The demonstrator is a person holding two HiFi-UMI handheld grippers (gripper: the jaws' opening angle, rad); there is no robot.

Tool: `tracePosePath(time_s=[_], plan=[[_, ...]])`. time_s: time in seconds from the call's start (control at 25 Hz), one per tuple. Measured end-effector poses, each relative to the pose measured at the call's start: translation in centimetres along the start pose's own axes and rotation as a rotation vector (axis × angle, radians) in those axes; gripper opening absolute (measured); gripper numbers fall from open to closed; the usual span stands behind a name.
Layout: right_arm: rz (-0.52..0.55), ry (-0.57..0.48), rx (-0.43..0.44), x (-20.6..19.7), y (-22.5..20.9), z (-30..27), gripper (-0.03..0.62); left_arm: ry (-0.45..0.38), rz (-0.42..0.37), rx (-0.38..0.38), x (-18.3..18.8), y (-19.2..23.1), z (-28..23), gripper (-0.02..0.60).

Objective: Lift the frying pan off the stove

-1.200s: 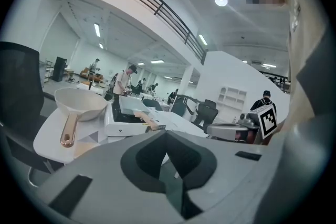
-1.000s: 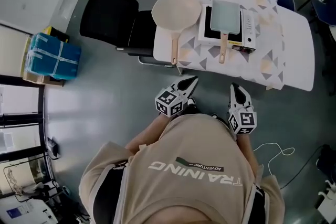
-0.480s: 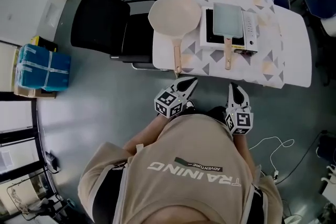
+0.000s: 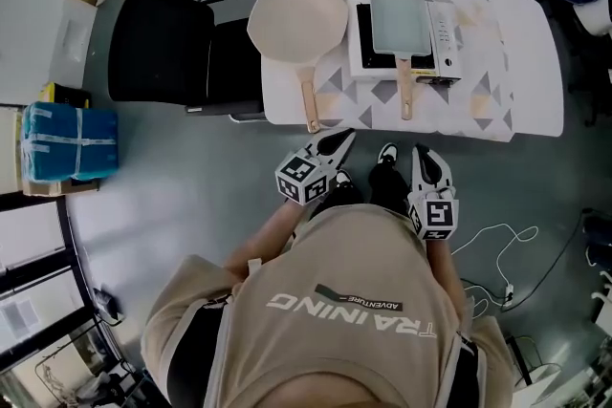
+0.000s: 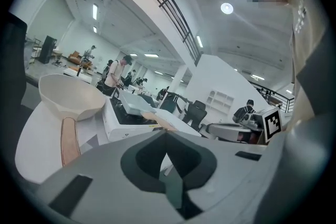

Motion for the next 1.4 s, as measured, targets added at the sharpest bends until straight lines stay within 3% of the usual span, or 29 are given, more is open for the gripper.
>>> tracePosePath(time_s=[0.32, 0.64, 0.96, 1.28, 1.4], plan=[[-0.009, -0.018, 0.065, 1.2, -3.2, -3.6, -0.002, 0.024, 0.006, 0.048, 2.0, 0.2, -3.1, 0.0], [-0.029, -0.04, 0.146, 3.5, -7.9, -7.3, -0.002, 0.048, 0.02, 0.02, 4.7, -0.7, -9.3, 0.0], [0.031, -0.026, 0.242, 4.0, -11.2, -9.9, -0.002, 0.094, -0.005, 0.095, 6.3, 1.0, -13.4, 0.0], [0.081, -0.044, 0.311, 4.8, -14.1, -11.7, -0.002, 0.136, 0.163, 0.168, 5.9, 3.3, -15.5, 0.002], [0.166, -0.042, 0.317, 4.9, -14.5, -12.2, -0.002, 0.129, 0.259, 0.134, 6.0, 4.0, -16.2, 0.003]])
Point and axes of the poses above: the fingertips, and each gripper's own axes: z backward along the fingers, y to its left, x out of its top, the point moved 7 cm from there along z, backward along the fingers, and after that the axes turned 5 degrees about y, right-handed, at the moved point
